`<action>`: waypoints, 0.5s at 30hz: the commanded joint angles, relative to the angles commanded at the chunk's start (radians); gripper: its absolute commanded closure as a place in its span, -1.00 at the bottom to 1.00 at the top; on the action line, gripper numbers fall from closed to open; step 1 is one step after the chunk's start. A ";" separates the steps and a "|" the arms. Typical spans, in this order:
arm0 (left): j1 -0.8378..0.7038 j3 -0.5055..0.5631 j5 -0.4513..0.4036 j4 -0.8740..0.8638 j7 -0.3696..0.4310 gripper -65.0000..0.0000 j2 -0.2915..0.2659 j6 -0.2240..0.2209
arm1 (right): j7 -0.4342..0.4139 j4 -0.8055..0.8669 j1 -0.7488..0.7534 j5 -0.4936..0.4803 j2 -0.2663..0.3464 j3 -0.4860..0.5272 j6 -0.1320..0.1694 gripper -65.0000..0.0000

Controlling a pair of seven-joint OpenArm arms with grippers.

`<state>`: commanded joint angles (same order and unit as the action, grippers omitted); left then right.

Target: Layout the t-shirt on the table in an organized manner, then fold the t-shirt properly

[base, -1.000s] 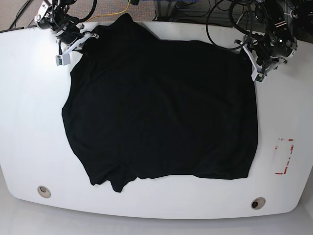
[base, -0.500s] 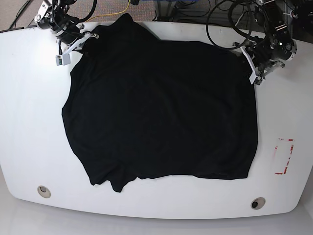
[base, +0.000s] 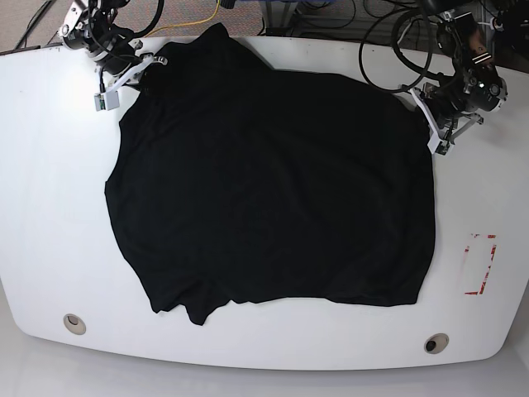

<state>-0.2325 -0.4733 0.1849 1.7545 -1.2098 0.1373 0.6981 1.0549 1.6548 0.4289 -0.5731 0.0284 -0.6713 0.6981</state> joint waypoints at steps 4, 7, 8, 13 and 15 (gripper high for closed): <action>-0.005 -0.002 -0.002 0.071 -0.008 1.00 0.029 0.000 | 0.017 0.000 0.006 -0.058 0.005 0.000 0.000 0.93; -0.005 -0.002 -0.002 0.097 -0.058 1.00 0.063 0.000 | 0.058 0.002 0.006 -0.089 0.006 -0.002 0.000 0.93; -0.003 -0.002 0.000 0.104 -0.078 1.00 0.074 0.000 | 0.071 0.011 0.005 -0.100 0.008 -0.003 0.000 0.93; 0.000 -0.002 0.002 0.135 -0.124 1.00 0.114 0.000 | 0.112 0.114 0.008 -0.106 0.000 -0.003 0.000 0.93; -0.002 -0.002 0.000 0.143 -0.127 1.00 0.120 0.000 | 0.132 0.153 0.009 -0.106 -0.002 -0.003 0.000 0.93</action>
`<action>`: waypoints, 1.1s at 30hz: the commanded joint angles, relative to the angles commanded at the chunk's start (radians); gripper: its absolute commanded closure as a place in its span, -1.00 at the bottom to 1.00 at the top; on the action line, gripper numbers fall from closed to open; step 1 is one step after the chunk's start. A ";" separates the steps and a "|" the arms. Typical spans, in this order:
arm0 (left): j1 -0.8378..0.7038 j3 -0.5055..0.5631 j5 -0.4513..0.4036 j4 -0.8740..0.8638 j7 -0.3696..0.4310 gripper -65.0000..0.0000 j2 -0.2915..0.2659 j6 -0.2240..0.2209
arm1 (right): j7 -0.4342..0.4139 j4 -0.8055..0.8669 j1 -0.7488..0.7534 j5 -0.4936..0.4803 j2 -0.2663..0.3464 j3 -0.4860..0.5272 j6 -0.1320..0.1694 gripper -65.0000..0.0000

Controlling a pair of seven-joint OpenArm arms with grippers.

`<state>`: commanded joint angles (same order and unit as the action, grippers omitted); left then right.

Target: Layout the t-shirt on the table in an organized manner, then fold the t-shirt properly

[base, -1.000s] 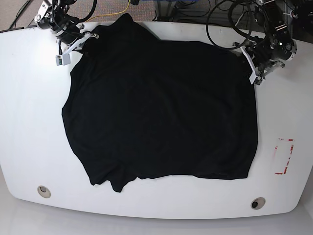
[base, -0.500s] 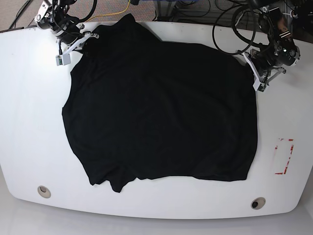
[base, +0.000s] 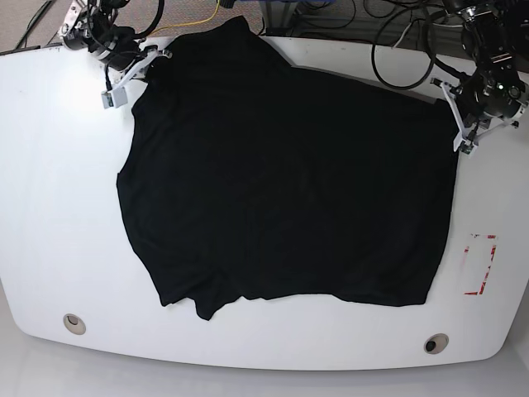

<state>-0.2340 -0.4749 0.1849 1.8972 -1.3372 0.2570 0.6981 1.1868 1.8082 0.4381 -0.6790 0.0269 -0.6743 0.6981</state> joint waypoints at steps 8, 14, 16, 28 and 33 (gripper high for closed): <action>-0.002 0.002 -0.003 0.005 -0.002 0.99 0.028 0.000 | 0.037 0.044 -0.003 -0.002 -0.006 -0.002 0.000 0.93; -0.003 0.002 -0.002 0.018 -0.002 0.99 0.028 0.000 | 0.066 0.087 -0.003 -0.008 -0.003 -0.006 0.000 0.93; -0.003 0.002 -0.002 0.029 -0.002 0.99 0.028 0.000 | 0.078 0.110 -0.003 -0.008 -0.003 -0.006 0.000 0.93; 0.081 0.006 -0.003 0.043 -0.002 0.99 0.031 0.000 | 0.084 0.147 -0.052 -0.009 -0.003 -0.005 0.000 0.93; 0.126 0.068 -0.003 0.040 -0.002 0.99 0.071 0.000 | 0.086 0.147 -0.081 -0.005 0.000 -0.006 0.000 0.93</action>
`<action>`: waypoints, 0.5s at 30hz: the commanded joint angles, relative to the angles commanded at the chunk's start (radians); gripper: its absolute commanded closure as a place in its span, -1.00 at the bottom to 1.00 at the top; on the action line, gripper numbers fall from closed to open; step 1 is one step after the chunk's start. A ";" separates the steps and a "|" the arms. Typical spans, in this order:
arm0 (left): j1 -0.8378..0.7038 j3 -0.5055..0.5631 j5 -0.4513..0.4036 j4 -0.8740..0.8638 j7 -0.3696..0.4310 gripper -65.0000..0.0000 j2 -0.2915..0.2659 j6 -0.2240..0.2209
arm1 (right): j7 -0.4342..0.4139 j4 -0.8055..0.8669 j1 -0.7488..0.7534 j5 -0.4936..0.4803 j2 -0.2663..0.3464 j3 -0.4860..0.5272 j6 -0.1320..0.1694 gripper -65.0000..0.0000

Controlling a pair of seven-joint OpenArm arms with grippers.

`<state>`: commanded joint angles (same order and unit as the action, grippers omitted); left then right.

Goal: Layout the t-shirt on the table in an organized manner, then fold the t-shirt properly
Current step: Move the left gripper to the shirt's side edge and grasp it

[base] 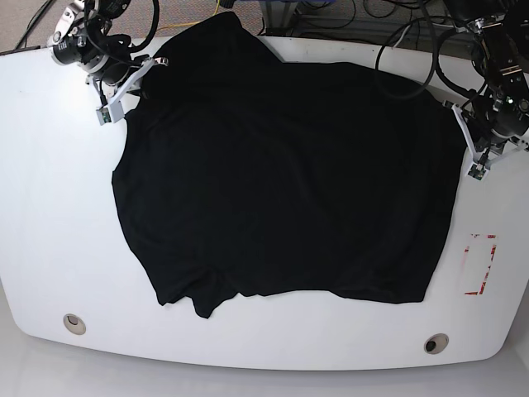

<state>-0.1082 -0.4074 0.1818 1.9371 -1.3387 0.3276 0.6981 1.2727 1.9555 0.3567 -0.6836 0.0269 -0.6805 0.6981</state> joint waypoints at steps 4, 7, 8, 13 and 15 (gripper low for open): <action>0.021 0.032 0.000 0.000 0.000 0.99 0.014 0.000 | 0.000 -0.002 -0.012 0.006 0.002 0.000 0.000 0.93; 0.041 0.043 0.000 0.000 0.000 0.99 0.014 0.000 | 0.000 -0.002 -0.037 0.006 0.002 0.002 0.000 0.93; 0.046 0.046 0.000 0.000 0.000 0.99 0.014 0.000 | 0.000 -0.002 -0.043 0.006 0.002 0.002 0.000 0.93; 0.077 0.046 0.000 0.000 0.000 0.99 0.012 0.000 | 0.000 -0.002 -0.072 0.008 0.002 0.002 0.000 0.93; 0.086 0.046 0.000 0.000 -0.002 0.99 0.011 0.000 | 0.000 -0.002 -0.087 0.009 0.002 0.002 0.000 0.93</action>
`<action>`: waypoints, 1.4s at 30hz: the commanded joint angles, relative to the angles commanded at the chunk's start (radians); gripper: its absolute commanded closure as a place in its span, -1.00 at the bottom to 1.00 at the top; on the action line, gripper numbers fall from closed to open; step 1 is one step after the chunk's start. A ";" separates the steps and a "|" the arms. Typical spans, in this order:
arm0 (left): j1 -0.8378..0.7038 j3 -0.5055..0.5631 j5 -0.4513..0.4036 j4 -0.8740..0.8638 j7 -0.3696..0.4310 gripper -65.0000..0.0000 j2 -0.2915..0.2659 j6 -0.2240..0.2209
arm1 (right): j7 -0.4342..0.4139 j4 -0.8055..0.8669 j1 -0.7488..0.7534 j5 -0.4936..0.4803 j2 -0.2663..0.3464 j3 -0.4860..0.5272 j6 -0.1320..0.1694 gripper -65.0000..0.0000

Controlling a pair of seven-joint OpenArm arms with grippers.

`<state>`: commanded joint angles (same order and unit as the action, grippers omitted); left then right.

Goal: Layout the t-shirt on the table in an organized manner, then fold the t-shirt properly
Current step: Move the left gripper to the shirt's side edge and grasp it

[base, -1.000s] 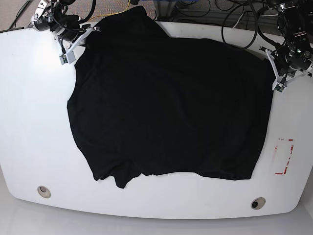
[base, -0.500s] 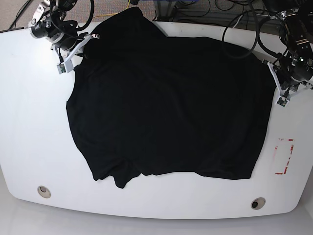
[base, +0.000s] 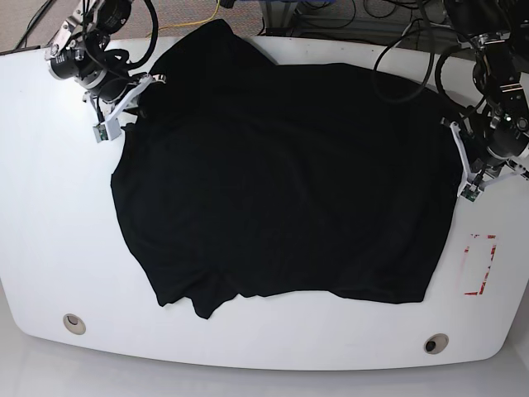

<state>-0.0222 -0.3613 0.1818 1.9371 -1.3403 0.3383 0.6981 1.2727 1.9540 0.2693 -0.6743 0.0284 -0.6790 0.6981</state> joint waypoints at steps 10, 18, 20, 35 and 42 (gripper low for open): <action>0.031 -0.003 0.000 0.000 -0.012 0.99 0.005 0.000 | 0.002 -0.002 -0.049 0.037 0.000 0.005 0.000 0.93; 0.032 -0.028 0.002 0.003 -0.056 0.99 0.029 0.000 | 0.041 -0.002 -0.043 0.038 0.011 0.005 0.000 0.93; 0.017 -0.044 0.002 0.003 -0.056 0.99 0.029 0.000 | 0.041 -0.002 -0.034 0.038 0.011 0.003 0.000 0.93; -0.115 -0.080 0.002 0.003 -0.056 1.00 0.032 0.000 | 0.041 -0.002 0.048 0.072 0.012 0.003 0.000 0.92; -0.187 -0.127 0.002 0.005 -0.056 1.00 0.032 0.000 | 0.041 -0.002 0.068 0.074 0.012 -0.003 0.000 0.92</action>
<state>-0.2094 -0.4887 0.1834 1.9417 -1.3963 0.3705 0.6981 1.3142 1.9525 0.3368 -0.6007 0.0407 -0.6820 0.6981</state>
